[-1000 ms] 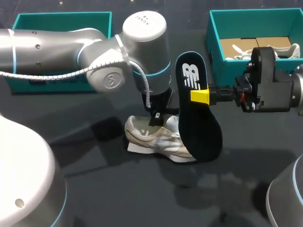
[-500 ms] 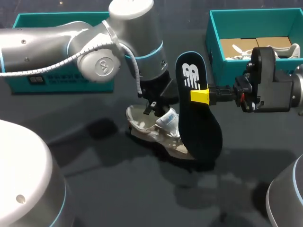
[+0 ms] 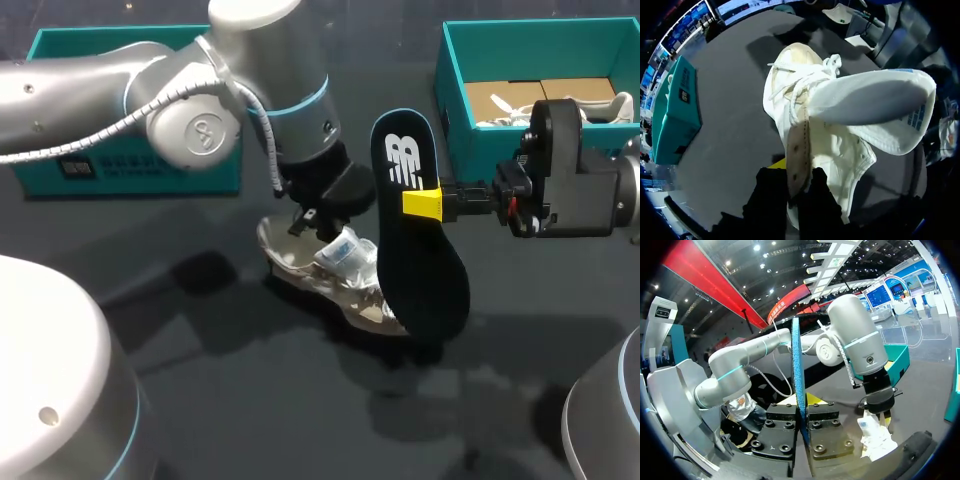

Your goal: Take the shoe out of the shoebox, open the shoe tongue, remove and reinsert the insole, then place the shoe into the shoebox

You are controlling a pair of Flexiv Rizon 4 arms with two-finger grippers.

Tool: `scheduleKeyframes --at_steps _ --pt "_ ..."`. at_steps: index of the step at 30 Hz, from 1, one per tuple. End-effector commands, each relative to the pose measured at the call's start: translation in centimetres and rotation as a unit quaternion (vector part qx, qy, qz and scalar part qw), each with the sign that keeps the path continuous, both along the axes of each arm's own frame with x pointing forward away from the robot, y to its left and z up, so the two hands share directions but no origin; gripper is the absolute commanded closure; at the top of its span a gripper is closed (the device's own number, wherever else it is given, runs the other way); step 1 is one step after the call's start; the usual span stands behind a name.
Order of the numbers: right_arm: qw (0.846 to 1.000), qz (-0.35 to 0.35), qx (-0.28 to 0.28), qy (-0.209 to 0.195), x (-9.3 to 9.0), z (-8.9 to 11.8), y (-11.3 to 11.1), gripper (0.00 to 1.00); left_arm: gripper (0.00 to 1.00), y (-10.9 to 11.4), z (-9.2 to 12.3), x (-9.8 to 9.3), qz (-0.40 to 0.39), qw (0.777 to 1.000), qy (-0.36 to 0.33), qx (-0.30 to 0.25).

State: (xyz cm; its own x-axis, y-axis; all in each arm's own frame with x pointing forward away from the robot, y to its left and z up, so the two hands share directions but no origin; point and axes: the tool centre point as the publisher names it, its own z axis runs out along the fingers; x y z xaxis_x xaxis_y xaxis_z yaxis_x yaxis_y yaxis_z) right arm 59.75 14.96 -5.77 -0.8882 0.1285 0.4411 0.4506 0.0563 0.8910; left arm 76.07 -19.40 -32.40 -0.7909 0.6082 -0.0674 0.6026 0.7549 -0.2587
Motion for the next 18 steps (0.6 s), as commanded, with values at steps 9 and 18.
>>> scheduleKeyframes --at_steps 9,18 --pt "1.000 -0.002 0.000 0.000 -0.22 -0.14 0.08 1.00 1.00 0.81 0.88 0.33 -0.163 0.984 -0.066 0.029" --pt "1.000 -0.002 0.000 0.000 -0.22 -0.14 0.08 1.00 1.00 1.01 1.46 0.18 -0.262 0.962 -0.071 -0.015"
